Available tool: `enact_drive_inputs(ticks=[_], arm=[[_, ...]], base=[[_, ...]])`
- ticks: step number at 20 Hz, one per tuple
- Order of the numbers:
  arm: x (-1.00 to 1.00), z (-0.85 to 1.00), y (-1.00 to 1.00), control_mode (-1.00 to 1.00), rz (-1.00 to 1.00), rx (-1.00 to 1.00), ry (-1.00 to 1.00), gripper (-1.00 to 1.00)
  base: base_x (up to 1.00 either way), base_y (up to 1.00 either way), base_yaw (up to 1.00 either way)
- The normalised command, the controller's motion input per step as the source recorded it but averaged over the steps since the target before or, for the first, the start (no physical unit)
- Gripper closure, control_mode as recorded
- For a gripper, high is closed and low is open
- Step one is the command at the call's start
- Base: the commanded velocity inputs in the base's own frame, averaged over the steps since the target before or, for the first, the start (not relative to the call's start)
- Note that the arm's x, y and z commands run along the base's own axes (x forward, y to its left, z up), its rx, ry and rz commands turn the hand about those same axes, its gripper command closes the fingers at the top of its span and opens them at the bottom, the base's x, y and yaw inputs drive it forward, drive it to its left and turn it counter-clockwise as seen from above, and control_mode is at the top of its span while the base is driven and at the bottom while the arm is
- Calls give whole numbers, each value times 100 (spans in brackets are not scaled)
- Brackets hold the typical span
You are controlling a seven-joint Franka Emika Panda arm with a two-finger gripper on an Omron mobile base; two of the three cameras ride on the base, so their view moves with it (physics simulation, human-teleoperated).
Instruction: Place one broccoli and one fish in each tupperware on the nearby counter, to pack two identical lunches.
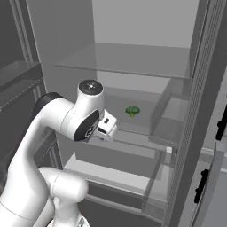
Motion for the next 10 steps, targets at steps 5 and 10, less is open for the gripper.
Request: enact_drive_inputs(ticks=[5, 10], arm=[[0, 0, 0, 100, 0, 0, 0, -100], [54, -10, -16, -100, -10, 12, 6, -100]], base=[[76, -11, -4], [0, 0, 0]])
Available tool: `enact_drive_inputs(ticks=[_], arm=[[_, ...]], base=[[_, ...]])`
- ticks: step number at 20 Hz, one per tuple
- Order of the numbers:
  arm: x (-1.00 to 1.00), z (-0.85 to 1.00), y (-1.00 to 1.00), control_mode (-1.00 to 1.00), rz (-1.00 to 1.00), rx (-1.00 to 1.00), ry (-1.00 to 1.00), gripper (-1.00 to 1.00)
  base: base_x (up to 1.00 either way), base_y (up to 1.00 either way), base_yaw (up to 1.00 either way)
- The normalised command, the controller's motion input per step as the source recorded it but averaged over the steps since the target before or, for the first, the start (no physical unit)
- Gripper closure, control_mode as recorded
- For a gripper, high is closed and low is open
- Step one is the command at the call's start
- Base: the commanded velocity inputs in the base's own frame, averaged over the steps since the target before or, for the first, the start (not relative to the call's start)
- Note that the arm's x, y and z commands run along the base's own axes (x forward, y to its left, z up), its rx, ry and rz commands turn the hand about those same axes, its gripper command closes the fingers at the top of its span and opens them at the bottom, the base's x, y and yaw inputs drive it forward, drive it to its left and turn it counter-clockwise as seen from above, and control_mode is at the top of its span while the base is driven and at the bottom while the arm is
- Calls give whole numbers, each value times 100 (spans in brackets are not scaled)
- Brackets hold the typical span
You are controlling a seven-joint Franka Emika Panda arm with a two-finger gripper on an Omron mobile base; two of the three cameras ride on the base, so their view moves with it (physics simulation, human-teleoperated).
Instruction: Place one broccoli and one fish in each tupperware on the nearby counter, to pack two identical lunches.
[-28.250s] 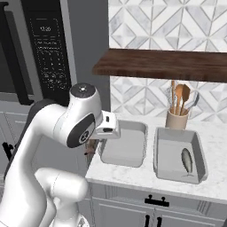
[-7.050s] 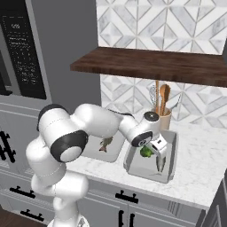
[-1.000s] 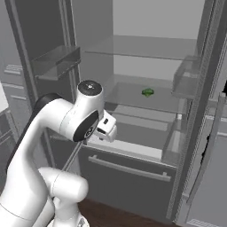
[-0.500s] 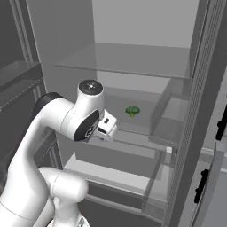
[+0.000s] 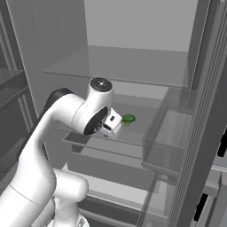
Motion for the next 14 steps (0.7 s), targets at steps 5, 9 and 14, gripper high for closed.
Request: enact_drive_inputs(ticks=[5, 9, 14], arm=[[43, -30, 0, -100, -33, 3, -3, -100], [34, -49, -13, -100, -29, 0, -19, -100], [60, -28, -43, -100, -4, 6, -14, -100]], base=[[0, 0, 0], [0, 0, 0], [0, 0, 0]])
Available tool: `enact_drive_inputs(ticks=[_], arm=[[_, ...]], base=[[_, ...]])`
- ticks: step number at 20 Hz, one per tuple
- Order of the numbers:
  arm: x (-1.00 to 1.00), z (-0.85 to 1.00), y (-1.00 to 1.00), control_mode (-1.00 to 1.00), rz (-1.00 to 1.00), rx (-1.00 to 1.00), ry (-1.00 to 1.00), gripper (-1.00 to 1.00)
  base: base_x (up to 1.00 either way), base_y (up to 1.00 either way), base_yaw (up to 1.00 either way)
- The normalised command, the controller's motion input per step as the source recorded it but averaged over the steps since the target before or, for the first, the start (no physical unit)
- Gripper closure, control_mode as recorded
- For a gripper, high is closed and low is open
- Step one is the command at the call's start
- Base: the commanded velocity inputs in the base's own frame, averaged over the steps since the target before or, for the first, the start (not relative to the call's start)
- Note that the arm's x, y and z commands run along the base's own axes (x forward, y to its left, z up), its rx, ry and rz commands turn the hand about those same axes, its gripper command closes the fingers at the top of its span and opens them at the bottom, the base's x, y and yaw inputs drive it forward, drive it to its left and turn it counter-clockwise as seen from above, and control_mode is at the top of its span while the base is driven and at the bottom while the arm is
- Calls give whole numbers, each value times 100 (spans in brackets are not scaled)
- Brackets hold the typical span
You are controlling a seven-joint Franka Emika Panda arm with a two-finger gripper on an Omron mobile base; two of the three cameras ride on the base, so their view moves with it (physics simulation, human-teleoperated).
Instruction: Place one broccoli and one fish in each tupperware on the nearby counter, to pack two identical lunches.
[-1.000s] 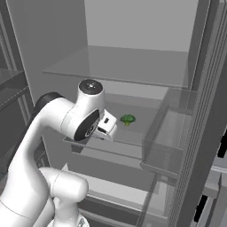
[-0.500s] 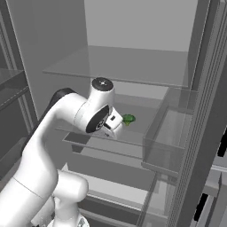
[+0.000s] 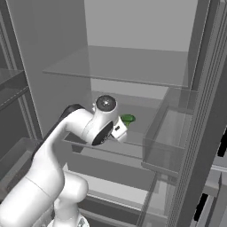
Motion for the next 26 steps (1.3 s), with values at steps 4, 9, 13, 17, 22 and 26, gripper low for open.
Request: enact_drive_inputs(ticks=[4, 9, 13, 17, 22, 26], arm=[[73, 0, -36, -100, 0, 11, 1, -100], [61, 0, -42, -100, 0, 19, -1, -100], [69, 0, -32, -100, 0, 28, 1, -100], [59, -3, -4, -100, 0, 21, 0, -100], [43, -34, -1, -100, 0, 20, 0, -100], [62, -32, -1, -100, 0, 8, 0, -100]], base=[[0, 0, 0], [0, 0, 0], [0, 0, 0], [0, 0, 0], [0, 0, 0], [0, 0, 0]])
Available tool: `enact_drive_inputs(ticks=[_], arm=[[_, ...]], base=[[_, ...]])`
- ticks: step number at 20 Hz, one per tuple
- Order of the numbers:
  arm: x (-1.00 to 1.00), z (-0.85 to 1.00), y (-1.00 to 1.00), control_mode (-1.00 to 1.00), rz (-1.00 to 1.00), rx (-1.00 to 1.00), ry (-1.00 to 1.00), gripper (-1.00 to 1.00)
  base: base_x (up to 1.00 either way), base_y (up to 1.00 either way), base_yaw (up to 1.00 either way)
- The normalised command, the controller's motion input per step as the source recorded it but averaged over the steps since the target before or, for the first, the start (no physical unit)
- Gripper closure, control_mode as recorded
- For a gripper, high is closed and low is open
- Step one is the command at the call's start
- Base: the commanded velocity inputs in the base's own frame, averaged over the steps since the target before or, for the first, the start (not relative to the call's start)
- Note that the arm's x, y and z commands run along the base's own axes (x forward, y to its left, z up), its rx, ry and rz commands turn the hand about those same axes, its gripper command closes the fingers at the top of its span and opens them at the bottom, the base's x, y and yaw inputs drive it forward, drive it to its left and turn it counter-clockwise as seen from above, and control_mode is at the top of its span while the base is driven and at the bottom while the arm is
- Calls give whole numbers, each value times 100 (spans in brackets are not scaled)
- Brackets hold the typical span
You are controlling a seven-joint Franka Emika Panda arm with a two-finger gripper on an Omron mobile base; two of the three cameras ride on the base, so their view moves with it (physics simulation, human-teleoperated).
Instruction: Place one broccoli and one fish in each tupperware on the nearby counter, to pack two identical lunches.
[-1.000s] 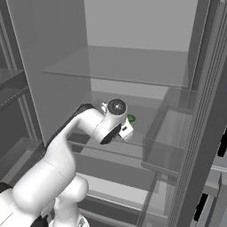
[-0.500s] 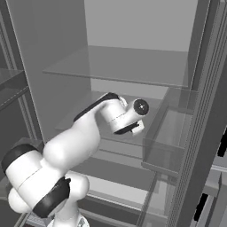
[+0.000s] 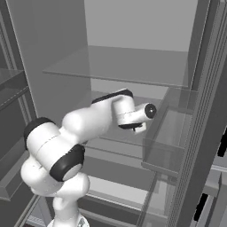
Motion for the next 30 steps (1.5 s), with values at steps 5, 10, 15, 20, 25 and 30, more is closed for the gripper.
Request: enact_drive_inputs(ticks=[5, 10, 15, 20, 25, 30], arm=[[60, -20, -16, -100, 0, 3, 0, -100], [33, -24, -27, -100, 0, 0, 0, -100], [14, -16, 3, -100, 0, 0, 0, -100], [-10, -23, 20, -100, 0, 2, 0, -100], [-4, -38, 46, -100, 0, 3, 0, -100], [0, -39, 58, -100, 0, 3, 0, 100]], base=[[0, 0, 0], [0, 0, 0], [0, 0, 0], [0, 0, 0], [0, 0, 0], [0, 0, 0]])
